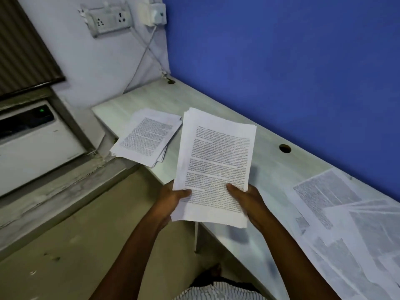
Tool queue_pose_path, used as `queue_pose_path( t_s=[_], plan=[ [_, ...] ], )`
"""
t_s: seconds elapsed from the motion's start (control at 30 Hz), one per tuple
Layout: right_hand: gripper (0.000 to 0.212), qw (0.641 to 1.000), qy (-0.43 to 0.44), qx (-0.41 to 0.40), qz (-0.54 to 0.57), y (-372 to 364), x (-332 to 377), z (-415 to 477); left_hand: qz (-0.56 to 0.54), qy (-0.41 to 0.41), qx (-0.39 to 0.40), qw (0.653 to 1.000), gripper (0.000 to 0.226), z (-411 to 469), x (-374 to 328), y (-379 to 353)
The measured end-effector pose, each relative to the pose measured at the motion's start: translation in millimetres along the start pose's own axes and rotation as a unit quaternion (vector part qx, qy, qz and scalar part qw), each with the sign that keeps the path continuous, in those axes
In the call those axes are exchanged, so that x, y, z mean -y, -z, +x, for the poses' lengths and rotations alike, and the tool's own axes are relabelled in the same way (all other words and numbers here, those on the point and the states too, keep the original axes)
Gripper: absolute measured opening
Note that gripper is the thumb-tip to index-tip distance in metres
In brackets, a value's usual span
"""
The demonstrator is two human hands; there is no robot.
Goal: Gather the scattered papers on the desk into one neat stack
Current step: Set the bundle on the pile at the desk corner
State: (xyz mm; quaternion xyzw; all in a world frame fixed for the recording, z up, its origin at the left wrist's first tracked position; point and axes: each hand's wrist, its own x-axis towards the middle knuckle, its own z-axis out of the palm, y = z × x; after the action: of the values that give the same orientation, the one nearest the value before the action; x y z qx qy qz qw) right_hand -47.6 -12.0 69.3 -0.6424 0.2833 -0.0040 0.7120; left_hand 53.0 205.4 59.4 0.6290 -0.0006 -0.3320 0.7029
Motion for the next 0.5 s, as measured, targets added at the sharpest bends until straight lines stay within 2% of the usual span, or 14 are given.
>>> queue_pose_path(
  t_s=[0.1, 0.2, 0.37, 0.5],
  plan=[
    [0.029, 1.0, 0.004, 0.027, -0.002, -4, 10, 40, -0.061, 0.001, -0.022, 0.998, 0.032, 21, -22, 9],
    [0.025, 0.999, 0.017, -0.003, 0.05, -20, 20, 71, -0.004, -0.01, -0.078, 0.997, 0.02, 37, -37, 9],
    [0.021, 0.999, 0.02, -0.03, 0.034, -41, 26, 105, 0.124, -0.004, -0.109, 0.986, 0.011, 61, -46, 4],
    [0.017, 0.997, 0.011, -0.063, 0.041, -43, 24, 132, 0.092, -0.003, -0.16, 0.983, 0.014, 69, -54, 9]
  ],
)
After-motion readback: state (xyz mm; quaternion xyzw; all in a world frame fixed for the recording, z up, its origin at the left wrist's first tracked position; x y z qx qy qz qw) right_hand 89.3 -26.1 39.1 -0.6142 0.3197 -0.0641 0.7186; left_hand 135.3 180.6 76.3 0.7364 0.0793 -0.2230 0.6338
